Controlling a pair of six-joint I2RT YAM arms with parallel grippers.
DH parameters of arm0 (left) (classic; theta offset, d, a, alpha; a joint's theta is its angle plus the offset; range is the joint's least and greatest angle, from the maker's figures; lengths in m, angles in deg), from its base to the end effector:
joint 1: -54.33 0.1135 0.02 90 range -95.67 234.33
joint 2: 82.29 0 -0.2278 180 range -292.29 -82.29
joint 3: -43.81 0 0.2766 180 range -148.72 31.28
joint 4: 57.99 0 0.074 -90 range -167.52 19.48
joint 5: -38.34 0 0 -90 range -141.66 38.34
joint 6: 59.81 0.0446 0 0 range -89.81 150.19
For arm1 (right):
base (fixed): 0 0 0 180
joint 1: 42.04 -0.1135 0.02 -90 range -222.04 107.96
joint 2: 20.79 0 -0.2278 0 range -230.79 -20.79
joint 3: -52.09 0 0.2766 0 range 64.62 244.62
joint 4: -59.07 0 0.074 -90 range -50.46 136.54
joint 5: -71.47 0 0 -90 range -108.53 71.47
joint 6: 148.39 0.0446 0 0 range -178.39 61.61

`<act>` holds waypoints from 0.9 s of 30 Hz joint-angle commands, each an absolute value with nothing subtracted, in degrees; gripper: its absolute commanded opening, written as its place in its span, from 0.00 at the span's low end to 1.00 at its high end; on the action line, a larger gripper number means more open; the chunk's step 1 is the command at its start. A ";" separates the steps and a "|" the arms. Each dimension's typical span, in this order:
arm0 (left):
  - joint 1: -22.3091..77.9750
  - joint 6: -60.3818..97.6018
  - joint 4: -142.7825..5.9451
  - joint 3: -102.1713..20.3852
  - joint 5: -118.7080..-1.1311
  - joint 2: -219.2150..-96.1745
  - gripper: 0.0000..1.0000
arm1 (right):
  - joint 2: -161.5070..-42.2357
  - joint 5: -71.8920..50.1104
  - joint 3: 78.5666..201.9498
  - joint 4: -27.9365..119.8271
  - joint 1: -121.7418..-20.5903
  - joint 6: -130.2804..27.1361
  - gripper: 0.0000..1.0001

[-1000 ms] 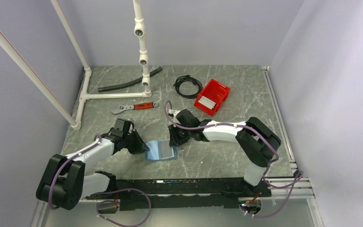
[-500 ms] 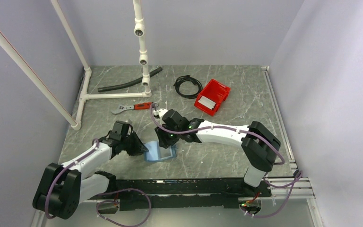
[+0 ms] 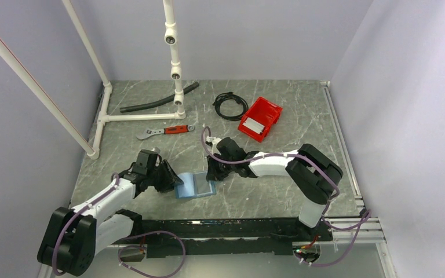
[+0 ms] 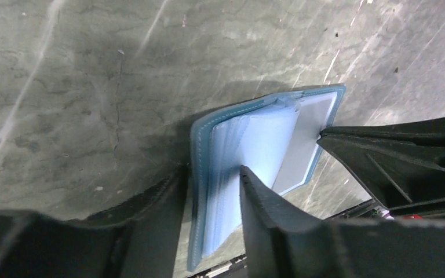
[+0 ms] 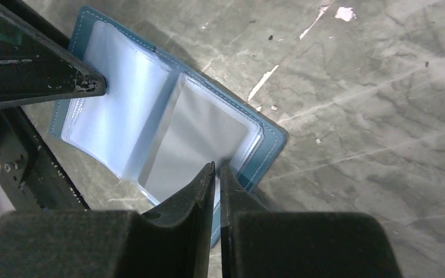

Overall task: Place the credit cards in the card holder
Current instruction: Open the card holder at the center of the board.

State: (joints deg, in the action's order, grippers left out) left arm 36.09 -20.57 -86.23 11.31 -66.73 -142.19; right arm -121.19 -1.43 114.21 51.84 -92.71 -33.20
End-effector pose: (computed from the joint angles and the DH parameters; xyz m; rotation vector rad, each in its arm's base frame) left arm 0.2028 -0.0791 0.0867 -0.6477 2.6137 -0.7645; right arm 0.2180 0.2868 0.0830 -0.7136 2.4468 0.9413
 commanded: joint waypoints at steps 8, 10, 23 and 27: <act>36.05 -15.04 -101.06 3.23 -65.43 -138.13 0.64 | -122.28 -3.76 114.85 49.25 -92.84 -35.50 0.11; 36.05 -15.00 -100.19 3.00 -66.57 -138.20 0.65 | -120.75 -4.16 116.66 47.05 -93.06 -35.67 0.13; 36.12 -17.56 -92.26 8.76 -67.77 -142.82 0.34 | -117.11 -5.03 125.14 39.68 -97.98 -37.96 0.34; 36.05 -18.23 -92.11 9.30 -67.35 -142.13 0.26 | -122.31 2.61 124.22 48.79 -97.94 -33.54 0.13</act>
State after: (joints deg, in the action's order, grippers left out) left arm 36.09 -17.56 -93.81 8.60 -67.23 -143.17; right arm -118.33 -5.01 124.20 39.45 -98.11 -37.17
